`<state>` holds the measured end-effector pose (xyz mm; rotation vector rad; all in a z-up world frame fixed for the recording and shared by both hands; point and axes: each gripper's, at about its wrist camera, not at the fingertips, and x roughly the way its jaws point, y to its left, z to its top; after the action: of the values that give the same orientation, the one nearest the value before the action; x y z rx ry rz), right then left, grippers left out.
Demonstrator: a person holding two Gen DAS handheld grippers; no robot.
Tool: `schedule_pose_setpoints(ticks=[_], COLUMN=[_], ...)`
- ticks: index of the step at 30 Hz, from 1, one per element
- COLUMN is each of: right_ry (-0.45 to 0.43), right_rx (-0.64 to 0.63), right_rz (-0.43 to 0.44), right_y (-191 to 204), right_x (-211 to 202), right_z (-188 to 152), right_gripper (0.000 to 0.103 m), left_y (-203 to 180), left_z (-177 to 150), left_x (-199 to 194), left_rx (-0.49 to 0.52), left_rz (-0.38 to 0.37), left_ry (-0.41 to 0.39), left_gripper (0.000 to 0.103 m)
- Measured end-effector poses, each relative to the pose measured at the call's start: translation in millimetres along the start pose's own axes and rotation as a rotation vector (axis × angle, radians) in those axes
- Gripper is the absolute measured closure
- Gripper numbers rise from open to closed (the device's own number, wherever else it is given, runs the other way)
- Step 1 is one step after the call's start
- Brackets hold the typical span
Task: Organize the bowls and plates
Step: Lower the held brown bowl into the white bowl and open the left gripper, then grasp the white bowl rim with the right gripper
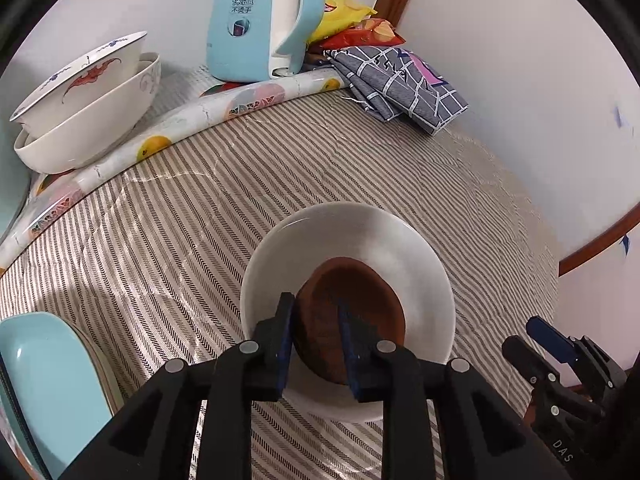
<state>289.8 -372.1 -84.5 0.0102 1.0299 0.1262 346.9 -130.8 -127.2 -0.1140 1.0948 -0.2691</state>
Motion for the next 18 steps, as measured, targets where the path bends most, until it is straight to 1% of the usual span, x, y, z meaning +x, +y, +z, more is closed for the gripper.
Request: schedule_pose_setpoints(ticks=[2,7,12,14,18], right_ry=[-0.005,-0.019,-0.028,-0.029,-0.036], right_rx=[-0.005,-0.015,-0.01,-0.011,-0.012], right_rz=[0.004,0.021,0.034,0.033,0.047], right_y=[4,13,20,23,31], right_x=[-2,-7,-7,-6,-7], right_z=[1,5,10,13,17], right_gripper=[0.061,0.06,0.06,0.06,0.06], left_y=[1,3,7,12,23], left_z=[-1,-1,0,-2,-7], left_x=[-4,-23,-38,-42,-47], left_rx=[-0.003,0.002,0.007,-0.004,-0.018], left_rz=[-0.009,-0.033,-0.01,0.008,0.019], left_ry=[-0.007,-0.053,-0.082,-0.087,-0.085], left_gripper=[0.079,0.079,0.079,0.079,0.079])
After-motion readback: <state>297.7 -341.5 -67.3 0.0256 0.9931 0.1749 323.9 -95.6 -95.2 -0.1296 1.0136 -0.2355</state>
